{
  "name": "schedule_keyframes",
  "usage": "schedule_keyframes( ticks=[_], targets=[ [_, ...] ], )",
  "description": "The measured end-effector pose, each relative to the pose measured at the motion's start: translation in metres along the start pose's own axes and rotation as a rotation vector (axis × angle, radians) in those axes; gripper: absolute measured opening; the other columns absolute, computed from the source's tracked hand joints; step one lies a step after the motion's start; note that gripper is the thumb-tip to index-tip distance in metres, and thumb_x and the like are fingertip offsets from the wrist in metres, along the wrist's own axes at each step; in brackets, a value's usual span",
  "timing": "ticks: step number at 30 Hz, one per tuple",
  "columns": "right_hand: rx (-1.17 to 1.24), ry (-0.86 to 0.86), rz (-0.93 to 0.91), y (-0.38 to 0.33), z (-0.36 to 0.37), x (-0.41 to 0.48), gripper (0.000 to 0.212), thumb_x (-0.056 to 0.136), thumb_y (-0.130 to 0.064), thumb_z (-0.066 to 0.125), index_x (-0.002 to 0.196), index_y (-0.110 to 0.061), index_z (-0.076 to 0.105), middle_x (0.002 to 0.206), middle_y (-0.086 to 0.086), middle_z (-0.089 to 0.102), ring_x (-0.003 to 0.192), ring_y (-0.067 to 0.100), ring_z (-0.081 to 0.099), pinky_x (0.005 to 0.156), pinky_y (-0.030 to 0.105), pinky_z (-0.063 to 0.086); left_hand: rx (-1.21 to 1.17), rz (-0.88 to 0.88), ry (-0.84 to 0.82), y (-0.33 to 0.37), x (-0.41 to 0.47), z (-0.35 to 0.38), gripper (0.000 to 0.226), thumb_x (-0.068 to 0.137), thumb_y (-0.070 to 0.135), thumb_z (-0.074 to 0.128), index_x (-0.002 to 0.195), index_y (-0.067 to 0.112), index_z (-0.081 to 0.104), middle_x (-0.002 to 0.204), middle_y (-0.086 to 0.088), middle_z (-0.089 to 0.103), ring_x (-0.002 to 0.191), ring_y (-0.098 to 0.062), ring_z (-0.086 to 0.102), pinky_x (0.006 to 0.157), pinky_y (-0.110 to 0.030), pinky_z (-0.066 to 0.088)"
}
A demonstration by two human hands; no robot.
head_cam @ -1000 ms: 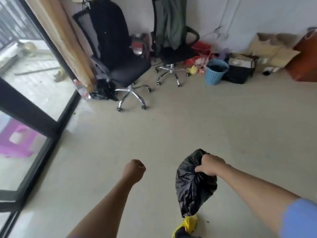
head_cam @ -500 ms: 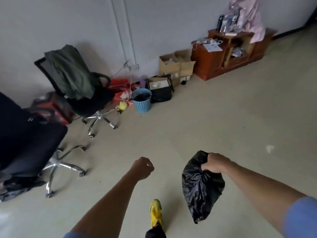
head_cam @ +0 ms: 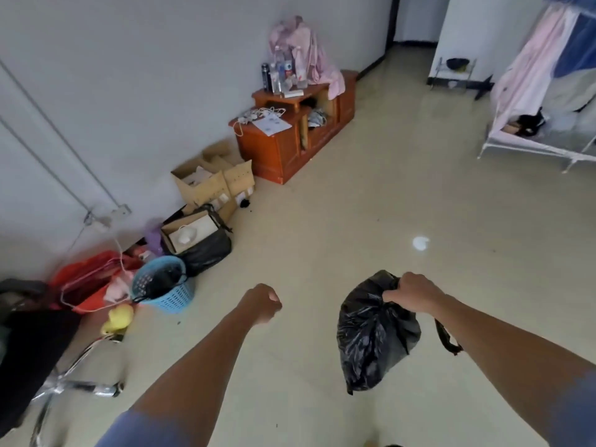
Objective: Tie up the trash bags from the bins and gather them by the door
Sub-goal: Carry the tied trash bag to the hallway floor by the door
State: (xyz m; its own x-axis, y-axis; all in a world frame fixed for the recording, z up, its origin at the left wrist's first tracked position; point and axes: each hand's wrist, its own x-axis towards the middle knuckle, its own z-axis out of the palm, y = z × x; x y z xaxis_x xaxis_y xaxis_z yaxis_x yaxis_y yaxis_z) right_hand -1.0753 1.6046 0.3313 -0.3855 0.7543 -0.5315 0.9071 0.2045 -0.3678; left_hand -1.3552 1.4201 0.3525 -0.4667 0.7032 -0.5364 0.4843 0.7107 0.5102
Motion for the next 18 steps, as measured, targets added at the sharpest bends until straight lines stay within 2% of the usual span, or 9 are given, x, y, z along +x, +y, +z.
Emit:
schedule_keyframes(
  ticks=[2,4,10,13,15,18],
  targets=[
    [0.05,0.017,0.023,0.002,-0.028,0.04,0.048,0.075,-0.036,0.068,0.054,-0.018,0.028,0.045,-0.004,0.022,0.04,0.015,0.021,0.049,0.027,0.018,0.015,0.047,-0.029,0.037,0.049,-0.01,0.01,0.087,0.016,0.057,0.09,0.014,0.066,0.086,-0.012,0.068,0.071,-0.023,0.064,0.055,-0.02,0.046],
    [0.089,0.019,0.037,0.005,-0.055,0.085,0.047,0.074,-0.034,0.068,0.055,-0.017,0.029,0.046,-0.005,0.023,0.041,0.015,0.021,0.049,0.027,0.017,0.038,0.082,-0.049,0.073,0.099,-0.017,0.01,0.088,0.016,0.057,0.092,0.013,0.066,0.085,-0.01,0.066,0.07,-0.021,0.063,0.054,-0.019,0.046],
    [0.03,-0.056,0.07,0.008,-0.149,0.229,0.044,0.071,-0.043,0.074,0.062,-0.016,0.04,0.057,-0.003,0.038,0.049,0.015,0.036,0.05,0.027,0.025,0.1,0.082,-0.096,0.18,0.242,-0.047,0.01,0.087,0.016,0.055,0.089,0.016,0.065,0.085,-0.009,0.067,0.068,-0.019,0.062,0.059,-0.02,0.048],
    [-0.042,-0.077,0.085,0.007,-0.203,0.291,0.043,0.07,-0.049,0.077,0.072,-0.02,0.045,0.073,-0.003,0.051,0.062,0.014,0.049,0.054,0.025,0.036,0.129,0.088,-0.092,0.23,0.303,-0.07,0.011,0.086,0.017,0.056,0.091,0.016,0.065,0.085,-0.007,0.066,0.072,-0.018,0.063,0.068,-0.023,0.051],
    [-0.084,-0.058,0.086,0.005,-0.239,0.331,0.045,0.069,-0.051,0.077,0.077,-0.02,0.046,0.076,-0.002,0.053,0.064,0.015,0.051,0.056,0.026,0.037,0.129,0.101,-0.084,0.261,0.341,-0.085,0.012,0.087,0.019,0.057,0.094,0.015,0.066,0.089,-0.007,0.067,0.076,-0.02,0.064,0.076,-0.027,0.052],
    [-0.094,-0.03,0.094,0.001,-0.289,0.394,0.048,0.069,-0.053,0.077,0.078,-0.017,0.046,0.072,-0.001,0.051,0.061,0.016,0.05,0.056,0.027,0.036,0.145,0.111,-0.095,0.305,0.403,-0.109,0.018,0.088,0.021,0.057,0.101,0.014,0.067,0.096,-0.009,0.069,0.08,-0.02,0.062,0.077,-0.027,0.051]
  ],
)
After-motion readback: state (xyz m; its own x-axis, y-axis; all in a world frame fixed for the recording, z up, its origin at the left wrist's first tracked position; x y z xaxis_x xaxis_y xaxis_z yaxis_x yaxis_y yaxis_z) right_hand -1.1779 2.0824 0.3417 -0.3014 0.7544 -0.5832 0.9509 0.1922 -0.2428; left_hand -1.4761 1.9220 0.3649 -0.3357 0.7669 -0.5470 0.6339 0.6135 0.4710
